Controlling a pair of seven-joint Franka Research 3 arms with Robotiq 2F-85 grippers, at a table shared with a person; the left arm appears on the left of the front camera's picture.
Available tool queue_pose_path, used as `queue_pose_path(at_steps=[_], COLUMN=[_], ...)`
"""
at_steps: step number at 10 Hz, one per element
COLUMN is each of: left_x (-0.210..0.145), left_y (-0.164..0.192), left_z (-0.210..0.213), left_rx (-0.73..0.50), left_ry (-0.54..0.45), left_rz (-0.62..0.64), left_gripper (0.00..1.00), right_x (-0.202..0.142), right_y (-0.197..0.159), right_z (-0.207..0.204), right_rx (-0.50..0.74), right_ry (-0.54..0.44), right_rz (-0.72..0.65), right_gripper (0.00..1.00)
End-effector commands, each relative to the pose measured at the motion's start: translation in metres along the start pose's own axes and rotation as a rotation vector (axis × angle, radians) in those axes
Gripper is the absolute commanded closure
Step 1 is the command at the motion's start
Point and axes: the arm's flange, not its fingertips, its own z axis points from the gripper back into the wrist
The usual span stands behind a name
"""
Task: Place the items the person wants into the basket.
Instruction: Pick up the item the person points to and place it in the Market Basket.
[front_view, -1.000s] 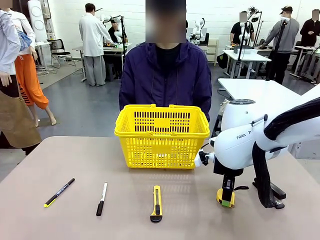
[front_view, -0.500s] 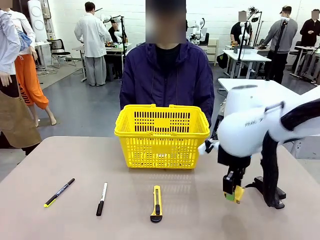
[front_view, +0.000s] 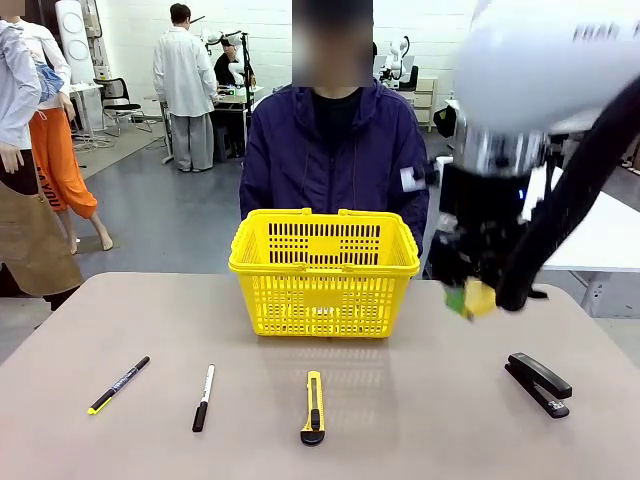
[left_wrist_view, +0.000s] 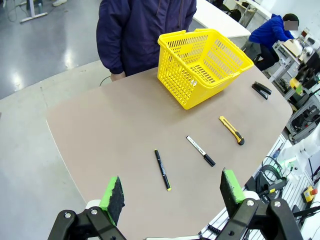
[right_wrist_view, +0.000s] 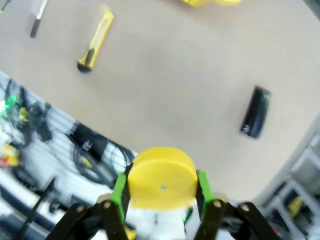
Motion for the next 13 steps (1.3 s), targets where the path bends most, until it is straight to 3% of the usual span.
queue_pose_path(at_steps=[1, 4, 7, 10, 13], left_x=[0.0, 0.0, 0.0, 0.0, 0.0], left_y=[0.001, 0.001, 0.001, 0.001, 0.001], left_z=[0.002, 0.002, 0.002, 0.002, 0.002], left_rx=[-0.015, -0.015, -0.015, -0.015, -0.015], left_ry=[-0.016, -0.016, -0.016, -0.016, -0.016], left_rz=[-0.018, -0.018, -0.018, -0.018, -0.018], left_gripper=[0.0, 0.0, 0.0, 0.0, 0.0], right_x=[0.046, 0.139, 0.221, 0.257, 0.258], right_y=[0.019, 0.006, -0.044, -0.069, -0.063], right_z=[0.032, 0.042, -0.002, -0.062, -0.092], right_rx=[-0.016, -0.033, 0.015, 0.099, 0.161], right_ry=[-0.196, -0.279, -0.268, -0.171, -0.091], right_rz=[-0.001, -0.014, -0.011, 0.02, 0.076], right_gripper=[0.91, 0.91, 0.91, 0.91, 0.91])
